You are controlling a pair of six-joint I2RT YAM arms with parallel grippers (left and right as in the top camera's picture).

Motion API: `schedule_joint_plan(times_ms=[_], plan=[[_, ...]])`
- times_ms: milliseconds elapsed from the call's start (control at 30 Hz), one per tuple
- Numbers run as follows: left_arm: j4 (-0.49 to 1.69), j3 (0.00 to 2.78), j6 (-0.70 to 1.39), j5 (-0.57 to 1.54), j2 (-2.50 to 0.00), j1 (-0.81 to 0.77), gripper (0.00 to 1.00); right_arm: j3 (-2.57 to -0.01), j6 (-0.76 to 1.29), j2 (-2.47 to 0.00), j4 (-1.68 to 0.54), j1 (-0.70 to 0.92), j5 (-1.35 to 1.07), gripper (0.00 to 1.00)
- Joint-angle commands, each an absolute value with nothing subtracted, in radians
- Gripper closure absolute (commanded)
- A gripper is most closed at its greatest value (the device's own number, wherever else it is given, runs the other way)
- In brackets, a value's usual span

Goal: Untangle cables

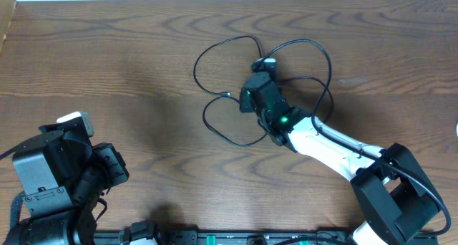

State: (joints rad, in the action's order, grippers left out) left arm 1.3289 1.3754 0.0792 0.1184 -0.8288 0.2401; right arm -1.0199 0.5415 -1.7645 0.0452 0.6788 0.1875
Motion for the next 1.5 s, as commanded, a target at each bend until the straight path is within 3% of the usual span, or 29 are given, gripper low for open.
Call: schedule_joint_plan(times_ms=[0, 33, 367, 567, 800, 1467], plan=[[1.332, 1.393, 0.088, 0.123, -0.827, 0.239, 0.81, -1.020, 0.439, -1.774, 0.022, 0.698, 0.066, 0.08], [1.332, 1.393, 0.088, 0.123, -0.827, 0.239, 0.81, -1.020, 0.418, -1.774, 0.001, 0.698, 0.092, 0.01], [1.346, 1.392, 0.088, 0.123, -0.827, 0.239, 0.81, -1.020, 0.186, -1.774, -0.205, 0.633, 0.462, 0.01], [1.347, 1.392, 0.088, 0.123, -0.827, 0.239, 0.81, -1.020, 0.140, -1.774, -0.165, 0.577, 0.443, 0.01], [1.350, 1.392, 0.088, 0.123, -0.827, 0.239, 0.81, -1.020, 0.118, -1.781, -0.010, 0.557, 0.222, 0.01], [1.354, 1.392, 0.088, 0.123, -0.829, 0.239, 0.81, -1.021, 0.118, -1.960, 0.316, 0.487, 0.218, 0.01]])
